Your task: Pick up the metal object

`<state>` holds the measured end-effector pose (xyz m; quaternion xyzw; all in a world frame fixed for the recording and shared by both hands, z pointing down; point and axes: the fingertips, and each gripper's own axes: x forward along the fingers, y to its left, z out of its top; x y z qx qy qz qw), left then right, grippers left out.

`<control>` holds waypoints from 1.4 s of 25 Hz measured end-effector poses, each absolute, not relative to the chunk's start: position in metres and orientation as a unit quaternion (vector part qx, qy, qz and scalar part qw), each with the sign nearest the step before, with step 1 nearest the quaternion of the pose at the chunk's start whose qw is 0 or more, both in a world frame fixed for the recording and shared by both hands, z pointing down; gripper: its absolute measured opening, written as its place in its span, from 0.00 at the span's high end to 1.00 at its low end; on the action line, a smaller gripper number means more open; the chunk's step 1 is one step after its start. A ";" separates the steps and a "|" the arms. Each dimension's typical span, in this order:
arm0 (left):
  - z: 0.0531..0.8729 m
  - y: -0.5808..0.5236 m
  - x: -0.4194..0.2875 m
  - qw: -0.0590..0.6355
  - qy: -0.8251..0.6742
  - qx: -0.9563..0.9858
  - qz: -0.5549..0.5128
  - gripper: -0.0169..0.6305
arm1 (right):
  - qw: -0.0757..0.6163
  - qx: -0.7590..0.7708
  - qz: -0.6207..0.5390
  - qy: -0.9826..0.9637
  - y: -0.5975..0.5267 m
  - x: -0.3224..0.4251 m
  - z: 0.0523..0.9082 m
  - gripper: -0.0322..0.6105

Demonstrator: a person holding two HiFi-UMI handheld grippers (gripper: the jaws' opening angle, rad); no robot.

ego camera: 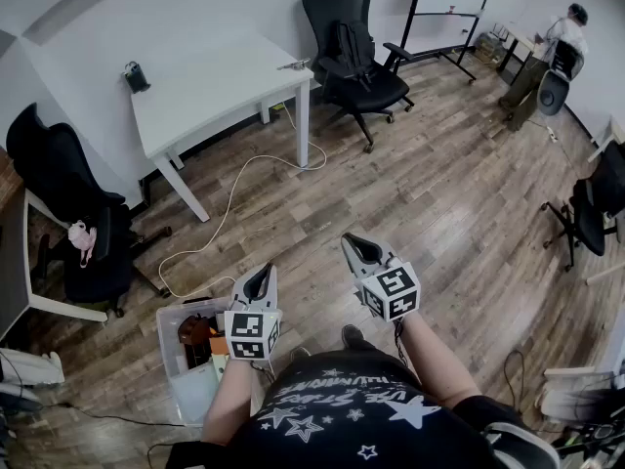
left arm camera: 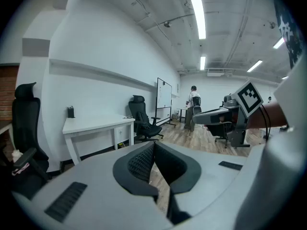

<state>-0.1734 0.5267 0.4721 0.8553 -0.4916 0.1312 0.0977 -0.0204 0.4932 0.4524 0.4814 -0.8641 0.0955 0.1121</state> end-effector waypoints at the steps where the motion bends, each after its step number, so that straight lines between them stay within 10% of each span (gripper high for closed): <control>1: 0.473 0.528 -0.171 0.097 -0.490 0.856 0.132 0.94 | 0.114 0.481 0.094 -0.864 0.494 -0.020 0.454 0.87; 35: 0.510 0.437 -0.231 0.128 -0.491 0.850 0.143 0.94 | 0.109 0.526 0.148 -0.831 0.406 -0.037 0.506 0.87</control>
